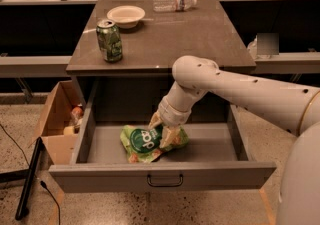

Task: Pick green rice chip bag from top drawer and place on counter

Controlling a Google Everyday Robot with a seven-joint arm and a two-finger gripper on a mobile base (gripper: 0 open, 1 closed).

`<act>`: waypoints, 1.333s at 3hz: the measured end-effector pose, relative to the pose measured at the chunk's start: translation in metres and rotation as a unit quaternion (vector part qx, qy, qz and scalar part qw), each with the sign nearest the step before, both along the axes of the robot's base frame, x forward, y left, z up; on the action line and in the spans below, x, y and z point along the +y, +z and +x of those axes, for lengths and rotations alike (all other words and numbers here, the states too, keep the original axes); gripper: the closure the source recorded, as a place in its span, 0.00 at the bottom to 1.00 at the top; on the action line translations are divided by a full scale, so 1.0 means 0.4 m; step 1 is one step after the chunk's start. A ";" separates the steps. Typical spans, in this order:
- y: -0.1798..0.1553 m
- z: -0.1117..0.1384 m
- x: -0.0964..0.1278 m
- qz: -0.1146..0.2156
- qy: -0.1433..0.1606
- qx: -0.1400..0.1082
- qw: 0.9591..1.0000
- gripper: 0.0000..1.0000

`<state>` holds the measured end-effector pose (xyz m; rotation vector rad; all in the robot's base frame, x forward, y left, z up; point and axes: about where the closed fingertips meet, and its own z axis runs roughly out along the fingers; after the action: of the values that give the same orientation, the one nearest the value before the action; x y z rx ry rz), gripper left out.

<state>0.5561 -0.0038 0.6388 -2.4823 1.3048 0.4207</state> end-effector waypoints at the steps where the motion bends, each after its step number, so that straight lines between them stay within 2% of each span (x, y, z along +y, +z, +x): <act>1: 0.008 0.000 -0.001 0.012 -0.013 0.001 1.000 1.00; 2: 0.065 0.002 -0.026 0.028 -0.045 -0.006 0.999 1.00; 3: 0.176 -0.025 -0.074 0.049 -0.084 -0.009 0.995 1.00; 4: 0.304 -0.062 -0.137 0.063 -0.131 -0.013 0.989 1.00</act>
Offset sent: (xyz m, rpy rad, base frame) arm 0.0042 -0.0274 0.0624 0.0967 -0.0389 -0.1836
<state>0.5312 -0.0587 0.7606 -2.1703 1.5185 0.3917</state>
